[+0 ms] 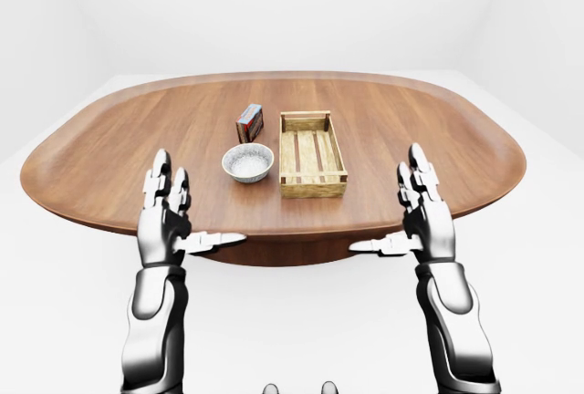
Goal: Pick up the bowl on the left and put it in the tray.
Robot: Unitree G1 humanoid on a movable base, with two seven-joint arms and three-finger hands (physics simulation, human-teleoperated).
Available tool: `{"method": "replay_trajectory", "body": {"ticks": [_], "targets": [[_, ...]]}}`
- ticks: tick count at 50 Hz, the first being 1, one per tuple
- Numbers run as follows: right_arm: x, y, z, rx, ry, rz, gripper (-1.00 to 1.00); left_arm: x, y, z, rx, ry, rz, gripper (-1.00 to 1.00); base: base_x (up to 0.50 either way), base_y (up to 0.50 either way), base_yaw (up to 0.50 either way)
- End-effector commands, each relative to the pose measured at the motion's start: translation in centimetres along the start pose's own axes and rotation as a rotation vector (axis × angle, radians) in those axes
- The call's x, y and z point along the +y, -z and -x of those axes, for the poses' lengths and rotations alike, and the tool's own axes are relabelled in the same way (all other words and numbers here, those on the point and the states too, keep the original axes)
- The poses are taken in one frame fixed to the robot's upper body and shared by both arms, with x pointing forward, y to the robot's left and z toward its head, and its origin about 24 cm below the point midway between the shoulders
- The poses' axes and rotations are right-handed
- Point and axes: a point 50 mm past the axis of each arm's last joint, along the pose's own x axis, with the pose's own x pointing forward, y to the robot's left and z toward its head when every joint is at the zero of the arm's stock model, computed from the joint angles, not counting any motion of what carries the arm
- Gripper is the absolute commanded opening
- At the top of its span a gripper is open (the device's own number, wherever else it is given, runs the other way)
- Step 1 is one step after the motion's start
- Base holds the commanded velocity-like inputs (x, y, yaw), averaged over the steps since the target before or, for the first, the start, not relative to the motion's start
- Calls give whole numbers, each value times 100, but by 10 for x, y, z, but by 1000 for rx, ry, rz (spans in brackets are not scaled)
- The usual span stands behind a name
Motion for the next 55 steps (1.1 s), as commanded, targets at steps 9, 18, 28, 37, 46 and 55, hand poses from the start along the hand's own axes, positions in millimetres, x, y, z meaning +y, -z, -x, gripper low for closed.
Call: {"method": "replay_trajectory", "body": {"ticks": [9, 18, 28, 37, 46, 55], "targets": [[5, -57, 10, -239, -16, 57, 100, 12, -31, -2, -133, -43, 15, 100, 0, 0, 0], [7, -64, 11, -271, -40, 80, 100, 15, -38, -2, -161, -55, 29, 100, 0, 0, 0], [7, -70, 9, -304, -35, 67, 100, 16, -40, -2, -171, -61, 29, 100, 2, 30, 0], [8, -58, 9, -246, -32, 47, 100, 17, -41, -2, -173, -65, 24, 100, 4, 50, 0], [11, -57, 12, -241, -60, -14, 100, 16, -41, -1, -173, -67, 23, 100, 12, 43, 0], [10, -58, 11, -248, -58, -13, 100, 16, -42, 0, -178, -65, 21, 100, 50, 1, 0]]}}
